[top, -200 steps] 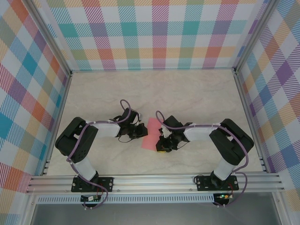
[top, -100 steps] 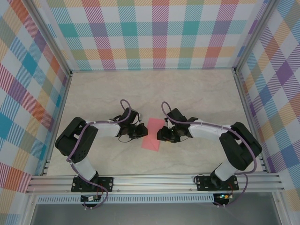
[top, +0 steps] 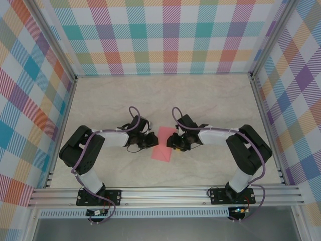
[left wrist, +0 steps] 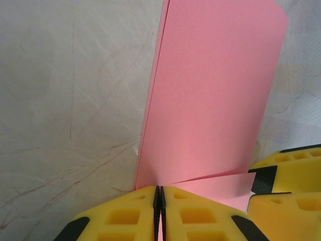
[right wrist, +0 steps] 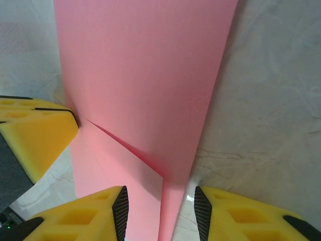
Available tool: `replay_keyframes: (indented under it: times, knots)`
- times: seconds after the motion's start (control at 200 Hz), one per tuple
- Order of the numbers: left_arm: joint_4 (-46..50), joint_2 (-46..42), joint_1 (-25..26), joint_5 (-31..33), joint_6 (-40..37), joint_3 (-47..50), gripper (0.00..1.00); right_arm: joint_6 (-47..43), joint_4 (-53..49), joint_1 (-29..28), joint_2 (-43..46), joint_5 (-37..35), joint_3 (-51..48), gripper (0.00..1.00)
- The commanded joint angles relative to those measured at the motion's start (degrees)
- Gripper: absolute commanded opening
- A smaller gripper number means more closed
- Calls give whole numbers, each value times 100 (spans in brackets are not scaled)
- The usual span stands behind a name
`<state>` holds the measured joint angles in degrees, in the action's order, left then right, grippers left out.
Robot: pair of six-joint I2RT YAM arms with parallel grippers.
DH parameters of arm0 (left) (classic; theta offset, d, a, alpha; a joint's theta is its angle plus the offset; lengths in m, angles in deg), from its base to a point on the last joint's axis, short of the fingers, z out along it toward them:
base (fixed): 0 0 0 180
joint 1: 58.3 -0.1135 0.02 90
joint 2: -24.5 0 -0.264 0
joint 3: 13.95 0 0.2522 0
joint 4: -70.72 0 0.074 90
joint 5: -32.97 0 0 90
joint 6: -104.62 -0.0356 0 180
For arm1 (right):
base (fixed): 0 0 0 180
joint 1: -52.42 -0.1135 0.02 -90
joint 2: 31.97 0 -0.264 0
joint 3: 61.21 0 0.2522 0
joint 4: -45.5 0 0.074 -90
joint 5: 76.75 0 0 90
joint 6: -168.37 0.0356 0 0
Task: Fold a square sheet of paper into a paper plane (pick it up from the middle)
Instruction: Fold the triangle a second time at the center of the table.
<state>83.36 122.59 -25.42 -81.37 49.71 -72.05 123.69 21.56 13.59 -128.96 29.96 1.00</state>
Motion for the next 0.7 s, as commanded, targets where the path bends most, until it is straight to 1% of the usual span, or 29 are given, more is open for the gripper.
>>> replay_keyframes:
  times: [0.0,0.09,0.16,0.24,0.405,0.485,0.62,0.695]
  knots:
    - [413,-18,43,239,-25,-54,12,178,214,8,-167,26,58,42]
    - [422,-9,43,233,-29,-51,12,308,498,7,-201,196,-20,38]
    - [429,-1,49,245,-29,-62,13,381,641,7,-204,262,-84,37]
    - [430,-11,44,245,-29,-65,13,491,683,24,-172,230,-134,38]
    - [446,-27,51,272,-28,-66,13,666,1121,69,-64,366,-369,40]
    - [450,-48,44,280,-24,-53,13,595,1197,75,-13,400,-458,40]
    - [448,-95,51,329,21,-58,13,470,1583,68,66,658,-709,40]
    - [326,-114,51,279,115,-14,14,437,1793,66,117,670,-877,40]
